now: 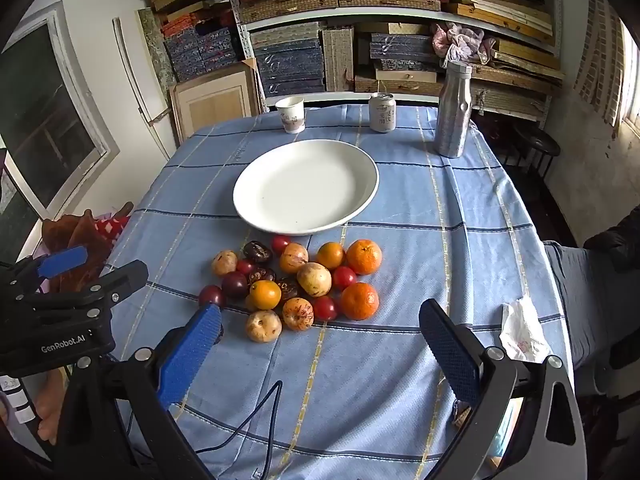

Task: Organize fruits

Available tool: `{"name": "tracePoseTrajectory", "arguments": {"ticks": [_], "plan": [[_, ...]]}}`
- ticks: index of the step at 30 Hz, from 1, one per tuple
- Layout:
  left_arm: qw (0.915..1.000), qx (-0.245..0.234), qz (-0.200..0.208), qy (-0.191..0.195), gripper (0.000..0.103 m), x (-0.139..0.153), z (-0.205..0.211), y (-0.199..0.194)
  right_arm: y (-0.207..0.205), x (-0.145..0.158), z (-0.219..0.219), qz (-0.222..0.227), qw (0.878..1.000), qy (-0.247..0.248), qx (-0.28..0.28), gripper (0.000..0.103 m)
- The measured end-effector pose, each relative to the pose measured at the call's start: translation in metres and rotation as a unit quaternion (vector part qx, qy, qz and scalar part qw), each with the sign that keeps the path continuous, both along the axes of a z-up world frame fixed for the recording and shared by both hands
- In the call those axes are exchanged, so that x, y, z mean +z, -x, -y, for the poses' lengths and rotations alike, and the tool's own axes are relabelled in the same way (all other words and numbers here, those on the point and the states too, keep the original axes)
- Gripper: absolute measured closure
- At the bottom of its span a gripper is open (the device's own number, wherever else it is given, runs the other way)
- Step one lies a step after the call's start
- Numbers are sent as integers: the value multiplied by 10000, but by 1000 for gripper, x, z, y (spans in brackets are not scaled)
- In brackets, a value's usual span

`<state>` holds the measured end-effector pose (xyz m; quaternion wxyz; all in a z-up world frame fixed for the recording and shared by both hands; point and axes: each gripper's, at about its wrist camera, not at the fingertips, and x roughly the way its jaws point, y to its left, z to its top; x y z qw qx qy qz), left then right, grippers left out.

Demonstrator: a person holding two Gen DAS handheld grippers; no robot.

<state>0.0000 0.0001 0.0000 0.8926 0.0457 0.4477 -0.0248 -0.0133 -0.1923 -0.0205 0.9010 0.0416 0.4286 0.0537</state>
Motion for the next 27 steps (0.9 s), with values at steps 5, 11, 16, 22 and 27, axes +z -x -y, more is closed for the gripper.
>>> {"name": "tracePoseTrajectory", "arguments": {"ticks": [5, 11, 16, 22, 27], "plan": [[10000, 2, -23, 7, 4, 0, 0, 0, 1, 1, -2, 6, 10000, 10, 10, 3], [10000, -1, -63, 20, 4, -11, -5, 0, -3, 1, -4, 9, 10000, -8, 31, 3], [10000, -3, -76, 53, 4, -11, -5, -1, -1, 1, -10, -14, 10000, 40, 62, 3], [9999, -7, -96, 44, 4, -7, 0, -4, -3, -1, -8, -10, 9999, 58, 97, 3], [9999, 9, -164, 39, 4, -9, 0, -5, -5, -1, -6, -43, 10000, 3, 72, 3]]}}
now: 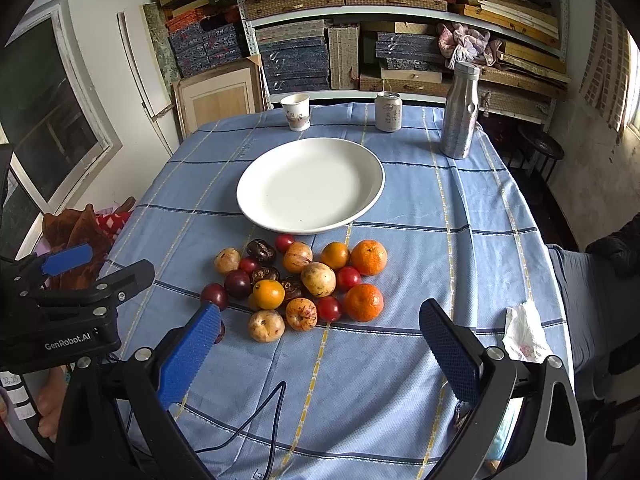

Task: Organize fruits

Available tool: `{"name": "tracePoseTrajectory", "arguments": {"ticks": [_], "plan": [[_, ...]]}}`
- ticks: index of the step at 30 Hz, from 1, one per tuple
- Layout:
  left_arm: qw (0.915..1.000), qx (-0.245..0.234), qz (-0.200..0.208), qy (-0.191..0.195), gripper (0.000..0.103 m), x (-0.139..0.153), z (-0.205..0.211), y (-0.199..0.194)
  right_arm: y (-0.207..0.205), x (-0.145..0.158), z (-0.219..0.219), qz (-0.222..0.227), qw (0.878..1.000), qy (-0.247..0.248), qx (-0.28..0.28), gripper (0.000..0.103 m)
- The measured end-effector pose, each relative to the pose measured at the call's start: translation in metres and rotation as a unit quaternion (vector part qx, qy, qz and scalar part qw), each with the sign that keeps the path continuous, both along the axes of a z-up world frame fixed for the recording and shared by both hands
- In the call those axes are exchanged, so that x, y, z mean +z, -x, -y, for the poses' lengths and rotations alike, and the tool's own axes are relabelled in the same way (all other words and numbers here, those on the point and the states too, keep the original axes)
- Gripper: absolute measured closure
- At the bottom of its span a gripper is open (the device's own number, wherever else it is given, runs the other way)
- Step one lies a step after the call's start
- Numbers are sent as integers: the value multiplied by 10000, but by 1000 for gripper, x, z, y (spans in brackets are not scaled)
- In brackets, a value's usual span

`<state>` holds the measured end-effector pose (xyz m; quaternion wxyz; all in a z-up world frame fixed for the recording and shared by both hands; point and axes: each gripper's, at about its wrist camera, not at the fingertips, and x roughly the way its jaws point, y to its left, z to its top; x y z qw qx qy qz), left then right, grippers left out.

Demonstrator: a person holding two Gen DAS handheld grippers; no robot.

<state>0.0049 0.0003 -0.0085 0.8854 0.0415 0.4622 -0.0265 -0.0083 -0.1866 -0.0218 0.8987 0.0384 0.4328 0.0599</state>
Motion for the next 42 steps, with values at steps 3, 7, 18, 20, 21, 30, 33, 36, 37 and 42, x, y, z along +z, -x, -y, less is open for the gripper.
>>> {"name": "tracePoseTrajectory", "arguments": {"ticks": [3, 7, 18, 20, 21, 30, 33, 36, 37, 42], "plan": [[10000, -49, -42, 6, 4, -1, 1, 0, 0, 0, 0, -14, 10000, -2, 3, 3], [10000, -87, -15, 3, 4, 0, 0, 0, 0, 0, -2, -27, 10000, -45, 48, 3], [9999, -136, -28, 8, 4, 1, 2, 2, 3, 0, 1, 9, 10000, -62, 27, 3], [9999, -151, -34, 8, 4, 0, 3, 2, 4, 1, 1, 20, 10000, -57, 35, 3], [9999, -154, -36, 13, 4, 0, 3, 2, 4, 1, 1, 25, 10000, -60, 37, 3], [9999, -162, -36, 28, 4, 1, 3, 2, 6, 3, 1, 63, 10000, -50, 5, 3], [9998, -171, -35, 24, 4, 0, 4, 2, 6, 3, 2, 56, 10000, -49, -12, 3], [9998, -179, -34, 31, 4, 1, 5, 2, 7, 4, 2, 72, 10000, -44, -16, 3], [9998, -176, -34, 33, 4, 1, 5, 2, 7, 4, 2, 75, 10000, -39, -18, 3], [9998, -176, -39, 29, 4, 1, 5, 2, 7, 5, 2, 77, 10000, -38, -13, 3]]}}
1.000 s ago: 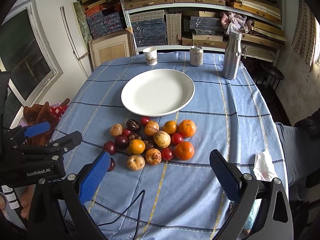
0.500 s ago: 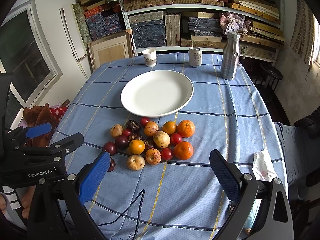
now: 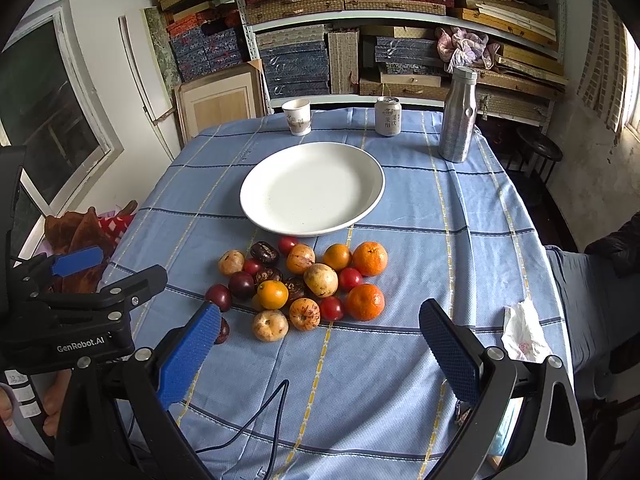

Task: Organize fruits

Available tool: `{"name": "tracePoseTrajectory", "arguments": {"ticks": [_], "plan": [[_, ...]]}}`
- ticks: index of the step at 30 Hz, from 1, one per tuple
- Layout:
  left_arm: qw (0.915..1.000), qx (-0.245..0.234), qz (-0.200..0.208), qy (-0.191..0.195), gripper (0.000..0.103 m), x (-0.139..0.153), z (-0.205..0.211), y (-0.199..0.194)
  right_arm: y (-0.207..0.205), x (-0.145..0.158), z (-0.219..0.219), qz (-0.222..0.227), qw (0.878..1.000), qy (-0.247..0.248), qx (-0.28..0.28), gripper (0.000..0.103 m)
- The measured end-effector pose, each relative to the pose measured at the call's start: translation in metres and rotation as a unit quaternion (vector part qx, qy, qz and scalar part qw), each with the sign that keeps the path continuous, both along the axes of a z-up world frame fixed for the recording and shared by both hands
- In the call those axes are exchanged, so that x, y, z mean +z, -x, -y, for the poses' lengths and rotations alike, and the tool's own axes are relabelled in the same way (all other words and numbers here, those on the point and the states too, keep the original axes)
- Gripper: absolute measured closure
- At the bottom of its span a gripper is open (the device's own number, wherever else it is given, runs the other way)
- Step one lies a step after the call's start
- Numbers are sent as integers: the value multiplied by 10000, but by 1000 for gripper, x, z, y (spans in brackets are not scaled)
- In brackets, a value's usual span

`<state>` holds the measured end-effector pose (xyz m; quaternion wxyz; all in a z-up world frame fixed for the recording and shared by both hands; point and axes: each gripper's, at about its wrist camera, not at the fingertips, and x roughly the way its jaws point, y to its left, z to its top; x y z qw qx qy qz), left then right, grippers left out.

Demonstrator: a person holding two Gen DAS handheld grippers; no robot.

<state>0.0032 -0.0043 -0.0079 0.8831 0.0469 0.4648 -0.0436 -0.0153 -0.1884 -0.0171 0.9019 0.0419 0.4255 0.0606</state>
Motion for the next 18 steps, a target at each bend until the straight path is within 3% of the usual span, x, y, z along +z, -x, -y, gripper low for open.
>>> {"name": "tracePoseTrajectory", "arguments": {"ticks": [18], "plan": [[9999, 105, -24, -16, 4, 2, -5, 4, 1, 2, -2, 37, 9999, -29, 109, 3]]}}
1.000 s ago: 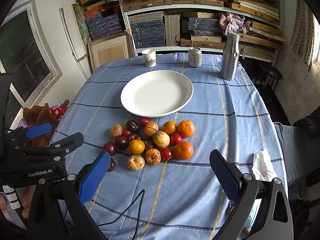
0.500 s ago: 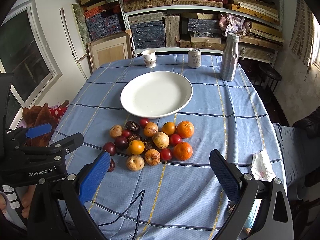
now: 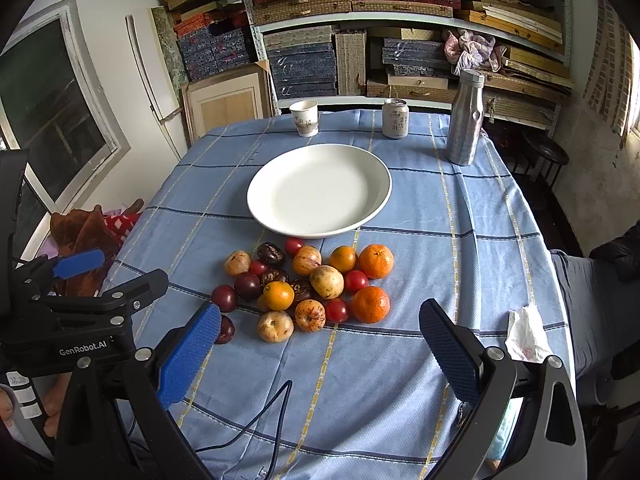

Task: Organize fruits

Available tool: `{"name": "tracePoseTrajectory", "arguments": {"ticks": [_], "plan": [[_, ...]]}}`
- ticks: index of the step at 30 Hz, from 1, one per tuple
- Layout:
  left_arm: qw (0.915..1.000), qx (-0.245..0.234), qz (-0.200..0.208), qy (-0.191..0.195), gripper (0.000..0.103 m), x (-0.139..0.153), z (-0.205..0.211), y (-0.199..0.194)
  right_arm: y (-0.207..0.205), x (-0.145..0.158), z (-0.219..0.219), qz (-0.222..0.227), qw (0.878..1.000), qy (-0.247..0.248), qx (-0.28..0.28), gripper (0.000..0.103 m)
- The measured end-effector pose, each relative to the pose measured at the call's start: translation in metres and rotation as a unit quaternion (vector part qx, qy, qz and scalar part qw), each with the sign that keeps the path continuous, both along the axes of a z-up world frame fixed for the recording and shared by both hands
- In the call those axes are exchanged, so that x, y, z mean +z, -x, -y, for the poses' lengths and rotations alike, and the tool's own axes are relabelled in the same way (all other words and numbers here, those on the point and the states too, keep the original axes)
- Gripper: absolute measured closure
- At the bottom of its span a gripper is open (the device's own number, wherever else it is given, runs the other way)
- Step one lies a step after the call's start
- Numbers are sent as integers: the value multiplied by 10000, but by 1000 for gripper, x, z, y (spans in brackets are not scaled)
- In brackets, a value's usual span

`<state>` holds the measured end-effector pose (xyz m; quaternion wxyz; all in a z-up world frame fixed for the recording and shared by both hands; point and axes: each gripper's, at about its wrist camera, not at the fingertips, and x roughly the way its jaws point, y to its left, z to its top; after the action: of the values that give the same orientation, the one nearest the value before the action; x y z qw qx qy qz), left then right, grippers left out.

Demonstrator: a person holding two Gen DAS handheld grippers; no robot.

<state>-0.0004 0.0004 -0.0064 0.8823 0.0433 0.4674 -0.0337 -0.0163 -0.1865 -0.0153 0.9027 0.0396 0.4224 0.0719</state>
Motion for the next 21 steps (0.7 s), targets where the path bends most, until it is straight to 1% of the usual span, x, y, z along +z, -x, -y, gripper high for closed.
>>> {"name": "tracePoseTrajectory", "arguments": {"ticks": [18, 21], "plan": [[10000, -43, -17, 52, 4, -1, 1, 3, 2, -2, 1, 7, 10000, -50, -5, 3], [9999, -8, -12, 116, 4, -3, -1, 1, 2, -1, 6, 164, 9998, -37, -64, 3]]}}
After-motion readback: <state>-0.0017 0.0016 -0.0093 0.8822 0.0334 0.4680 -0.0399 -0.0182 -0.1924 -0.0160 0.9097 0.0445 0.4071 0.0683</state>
